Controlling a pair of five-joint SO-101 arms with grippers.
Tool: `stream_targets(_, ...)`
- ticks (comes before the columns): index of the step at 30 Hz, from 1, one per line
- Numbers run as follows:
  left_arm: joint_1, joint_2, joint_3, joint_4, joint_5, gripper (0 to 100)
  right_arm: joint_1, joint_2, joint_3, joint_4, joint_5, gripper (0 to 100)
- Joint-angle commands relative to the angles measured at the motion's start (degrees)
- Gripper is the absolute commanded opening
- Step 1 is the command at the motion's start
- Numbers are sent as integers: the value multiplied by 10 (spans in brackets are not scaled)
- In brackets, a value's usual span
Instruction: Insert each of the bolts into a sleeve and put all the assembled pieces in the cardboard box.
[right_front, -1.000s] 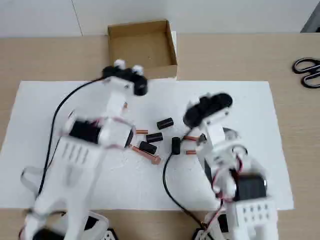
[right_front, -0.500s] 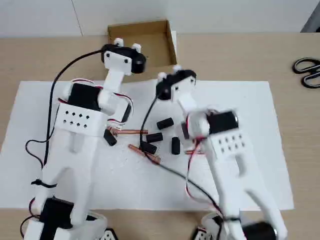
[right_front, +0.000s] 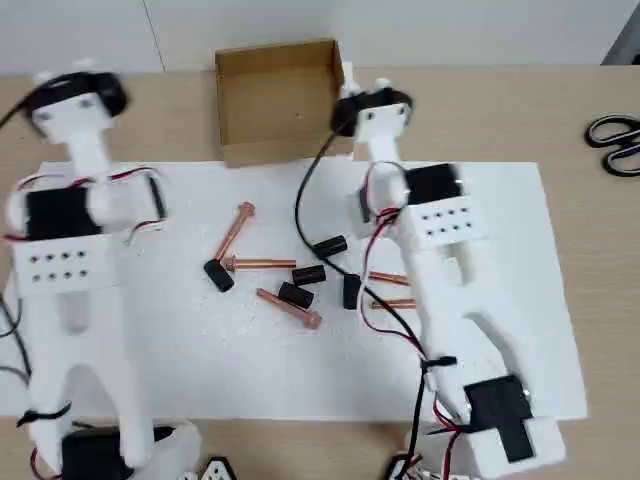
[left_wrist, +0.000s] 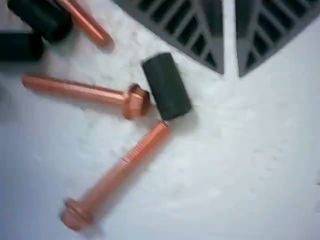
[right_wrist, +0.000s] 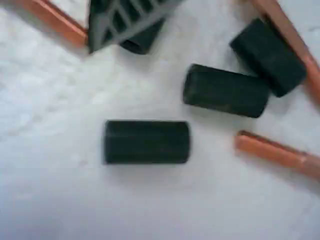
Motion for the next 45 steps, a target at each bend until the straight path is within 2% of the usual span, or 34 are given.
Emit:
stream_targets(1,-11,-23,45,-41,11,7,-32,35,14,-51,-5,162)
stream_targets(4,-13,-23,84,-63,11,7,-53,76,18,-134,-21,162)
stream_targets(8,-15,-23,93,-67,11,7,-68,95,19,-224,-165,162)
stream_targets(12,-15,-23,93,-67,11,7,-72,98,20,-237,-302,164)
stream_targets(14,-15,-23,93,-67,11,7,-72,95,30,-237,-343,164)
stream_targets(17,-15,-23,93,-68,11,7,-78,95,44,-236,-377,164)
stream_targets(24,-14,-23,93,-65,11,7,-82,48,22,-137,-375,164)
stream_targets(31,-11,-23,93,-65,11,7,-91,-65,24,-99,-518,164)
stream_targets(39,-11,-23,93,-65,11,7,-75,2,47,-136,-612,164)
stream_targets(45,-11,-23,93,-65,11,7,-77,53,47,-136,-629,164)
